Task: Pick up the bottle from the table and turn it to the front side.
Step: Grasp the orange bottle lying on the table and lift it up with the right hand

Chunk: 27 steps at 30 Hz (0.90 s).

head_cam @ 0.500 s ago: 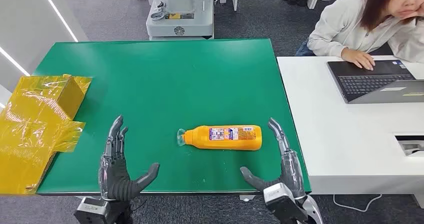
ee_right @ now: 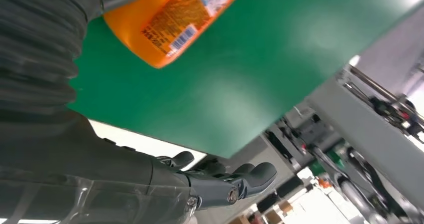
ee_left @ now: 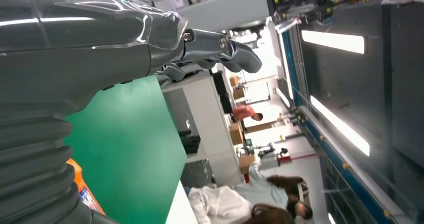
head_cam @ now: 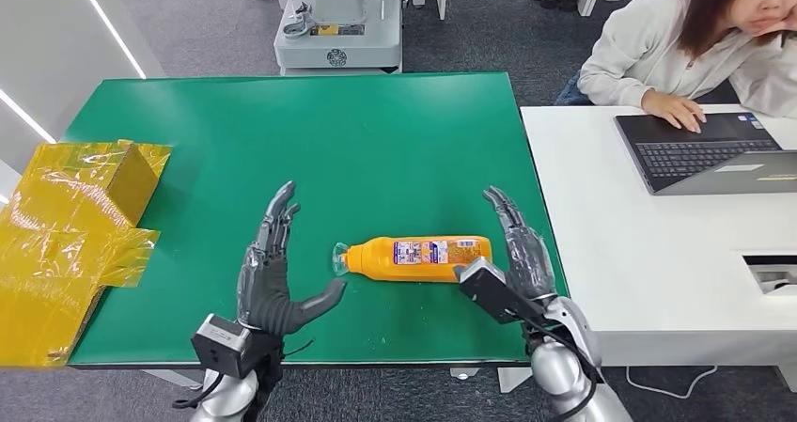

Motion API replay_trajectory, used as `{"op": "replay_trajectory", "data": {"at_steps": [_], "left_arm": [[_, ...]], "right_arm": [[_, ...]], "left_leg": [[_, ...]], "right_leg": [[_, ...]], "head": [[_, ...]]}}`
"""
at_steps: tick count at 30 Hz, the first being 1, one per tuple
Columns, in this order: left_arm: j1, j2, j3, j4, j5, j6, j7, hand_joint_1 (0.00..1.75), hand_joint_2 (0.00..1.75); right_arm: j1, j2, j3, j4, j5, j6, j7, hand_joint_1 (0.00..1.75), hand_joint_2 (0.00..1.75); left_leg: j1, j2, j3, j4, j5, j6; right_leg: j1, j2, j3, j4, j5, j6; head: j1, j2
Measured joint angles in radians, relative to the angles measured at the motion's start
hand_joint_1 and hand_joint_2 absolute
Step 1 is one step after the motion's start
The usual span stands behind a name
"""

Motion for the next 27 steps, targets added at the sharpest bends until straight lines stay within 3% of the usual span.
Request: {"op": "replay_trajectory", "data": {"at_steps": [13, 27], "left_arm": [[-0.082, -0.002, -0.030, 0.105, -0.003, -0.019, 0.006, 0.00, 1.75], [-0.121, 0.009, -0.032, 0.189, -0.027, 0.021, 0.007, 0.00, 1.75]], "right_arm": [[-0.313, -0.013, 0.165, 0.421, 0.047, 0.178, 0.055, 0.00, 1.75], [-0.530, 0.024, 0.309, 0.624, 0.037, 0.204, 0.030, 0.00, 1.75]], "left_leg": [[0.000, 0.000, 0.000, 0.000, 0.000, 0.000], [0.000, 0.000, 0.000, 0.000, 0.001, 0.000]], "right_leg": [[0.000, 0.000, 0.000, 0.001, 0.000, 0.000], [0.000, 0.000, 0.000, 0.001, 0.000, 0.000]], "head": [[0.000, 0.000], [0.000, 0.000]]}}
